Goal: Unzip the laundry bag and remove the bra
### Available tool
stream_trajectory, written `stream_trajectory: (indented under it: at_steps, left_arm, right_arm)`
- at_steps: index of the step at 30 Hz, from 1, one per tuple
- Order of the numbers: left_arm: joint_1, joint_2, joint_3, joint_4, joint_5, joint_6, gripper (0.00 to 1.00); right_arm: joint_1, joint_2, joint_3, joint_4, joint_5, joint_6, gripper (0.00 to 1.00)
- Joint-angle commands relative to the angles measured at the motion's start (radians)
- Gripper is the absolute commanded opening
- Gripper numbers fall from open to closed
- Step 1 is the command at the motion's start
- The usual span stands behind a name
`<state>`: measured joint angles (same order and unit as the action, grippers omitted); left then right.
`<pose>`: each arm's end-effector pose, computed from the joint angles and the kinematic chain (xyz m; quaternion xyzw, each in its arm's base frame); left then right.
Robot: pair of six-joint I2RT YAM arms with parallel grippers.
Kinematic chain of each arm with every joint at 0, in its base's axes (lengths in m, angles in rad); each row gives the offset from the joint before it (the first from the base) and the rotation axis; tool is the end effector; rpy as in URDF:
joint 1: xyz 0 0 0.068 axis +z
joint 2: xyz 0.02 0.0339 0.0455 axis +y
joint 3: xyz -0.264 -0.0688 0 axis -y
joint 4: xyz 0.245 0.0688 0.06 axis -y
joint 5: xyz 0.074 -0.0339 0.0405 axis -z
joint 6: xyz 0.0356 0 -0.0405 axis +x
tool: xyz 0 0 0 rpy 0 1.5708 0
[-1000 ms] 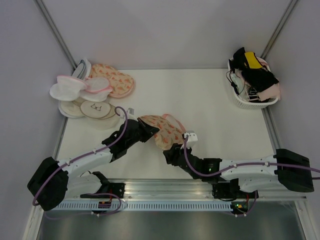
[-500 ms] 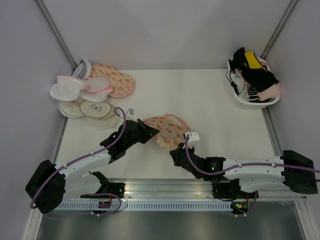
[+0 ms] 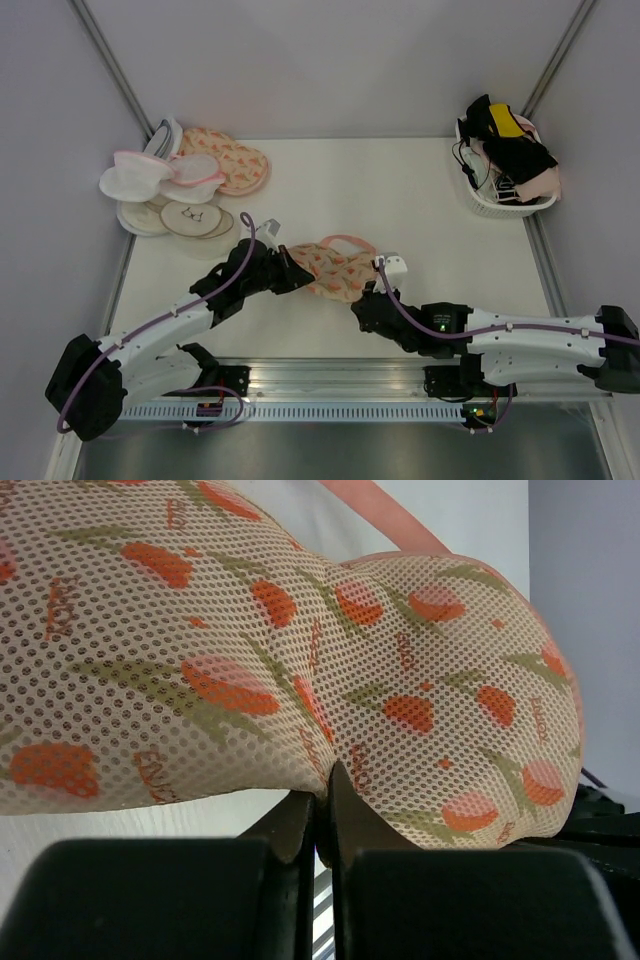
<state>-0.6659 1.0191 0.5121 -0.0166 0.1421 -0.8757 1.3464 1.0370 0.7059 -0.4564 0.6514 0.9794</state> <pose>0.1695 -0.1396 0.2172 -0.0552 0.8628 -0.3916 0.3149 0.0676 0.1990 0.2454 -0.0397 0.8833 0.2147 0.4149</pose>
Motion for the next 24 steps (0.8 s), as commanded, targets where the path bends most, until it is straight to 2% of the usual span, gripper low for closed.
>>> stream_trajectory:
  at_steps: [1, 5, 10, 15, 20, 22, 24]
  left_arm:
    - [0.069, 0.024, 0.032, -0.092, -0.107, 0.198, 0.02]
    - [0.072, 0.039, 0.042, -0.075, -0.069, 0.189, 0.02]
    - [0.072, 0.039, 0.057, -0.019, 0.011, 0.115, 0.02]
    - [0.072, 0.036, 0.078, 0.010, 0.092, 0.047, 0.02]
    - [0.072, 0.023, 0.083, 0.010, 0.122, 0.024, 0.02]
    - [0.072, 0.016, 0.078, 0.010, 0.123, 0.024, 0.02]
    - [0.072, 0.013, 0.072, 0.010, 0.126, 0.021, 0.02]
  right_arm:
    - [-0.003, -0.058, -0.016, -0.226, -0.013, -0.067, 0.00]
    - [-0.003, -0.084, -0.049, -0.128, -0.111, -0.154, 0.00]
    - [-0.003, -0.058, -0.152, 0.140, -0.281, -0.225, 0.00]
    - [-0.003, 0.073, -0.177, 0.286, -0.302, -0.226, 0.00]
    - [-0.003, 0.139, -0.163, 0.324, -0.273, -0.222, 0.01]
    - [-0.003, 0.140, -0.158, 0.325, -0.259, -0.220, 0.08]
    - [-0.003, 0.141, -0.155, 0.314, -0.240, -0.219, 0.21]
